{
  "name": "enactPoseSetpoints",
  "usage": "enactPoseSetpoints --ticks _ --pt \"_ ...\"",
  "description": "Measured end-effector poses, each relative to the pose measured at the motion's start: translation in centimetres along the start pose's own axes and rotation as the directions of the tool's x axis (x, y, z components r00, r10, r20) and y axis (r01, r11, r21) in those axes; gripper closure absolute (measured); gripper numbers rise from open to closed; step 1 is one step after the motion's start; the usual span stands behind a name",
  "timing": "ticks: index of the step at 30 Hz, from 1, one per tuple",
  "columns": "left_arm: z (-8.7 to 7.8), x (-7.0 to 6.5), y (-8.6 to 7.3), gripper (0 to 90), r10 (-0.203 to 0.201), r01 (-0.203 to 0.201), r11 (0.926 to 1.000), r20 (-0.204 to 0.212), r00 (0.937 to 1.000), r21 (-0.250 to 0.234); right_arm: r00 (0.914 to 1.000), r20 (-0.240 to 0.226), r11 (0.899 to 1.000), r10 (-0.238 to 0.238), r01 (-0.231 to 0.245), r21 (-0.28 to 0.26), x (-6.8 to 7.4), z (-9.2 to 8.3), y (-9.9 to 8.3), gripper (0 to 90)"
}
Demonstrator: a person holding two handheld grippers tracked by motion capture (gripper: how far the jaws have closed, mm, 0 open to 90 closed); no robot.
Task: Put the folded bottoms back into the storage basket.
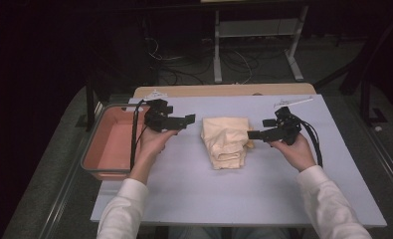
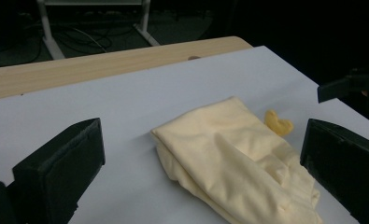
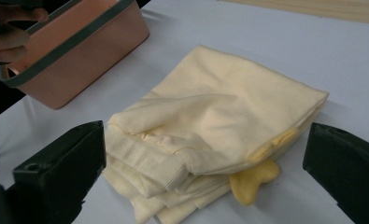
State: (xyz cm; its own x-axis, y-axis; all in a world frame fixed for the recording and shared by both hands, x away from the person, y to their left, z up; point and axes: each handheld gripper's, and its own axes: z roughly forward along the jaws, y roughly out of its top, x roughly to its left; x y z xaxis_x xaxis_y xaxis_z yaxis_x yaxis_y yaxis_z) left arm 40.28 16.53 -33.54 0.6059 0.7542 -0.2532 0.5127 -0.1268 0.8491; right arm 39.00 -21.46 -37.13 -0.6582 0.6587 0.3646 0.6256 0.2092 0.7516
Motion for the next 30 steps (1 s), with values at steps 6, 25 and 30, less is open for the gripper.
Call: enactPoseSetpoints --ticks 6,25,30 --pt "0.8 0.4 -0.1 0.0 -0.022 0.022 0.9997 -0.019 0.9996 -0.013 0.9991 0.026 0.999 0.034 -0.034 0.001 -0.4 0.8 -0.5 0.0" --pt "4.3 0.8 -1.1 0.0 -0.071 0.071 0.9973 -0.02 0.9973 0.02 0.9789 0.061 0.98 0.195 -0.197 0.019 -1.7 3.1 -2.7 0.0" --pt "5.4 1.1 -1.5 0.0 -0.089 0.09 0.9953 -0.024 0.9957 0.037 0.9749 0.076 0.976 0.209 -0.213 0.04 -1.6 3.7 -3.0 0.0"
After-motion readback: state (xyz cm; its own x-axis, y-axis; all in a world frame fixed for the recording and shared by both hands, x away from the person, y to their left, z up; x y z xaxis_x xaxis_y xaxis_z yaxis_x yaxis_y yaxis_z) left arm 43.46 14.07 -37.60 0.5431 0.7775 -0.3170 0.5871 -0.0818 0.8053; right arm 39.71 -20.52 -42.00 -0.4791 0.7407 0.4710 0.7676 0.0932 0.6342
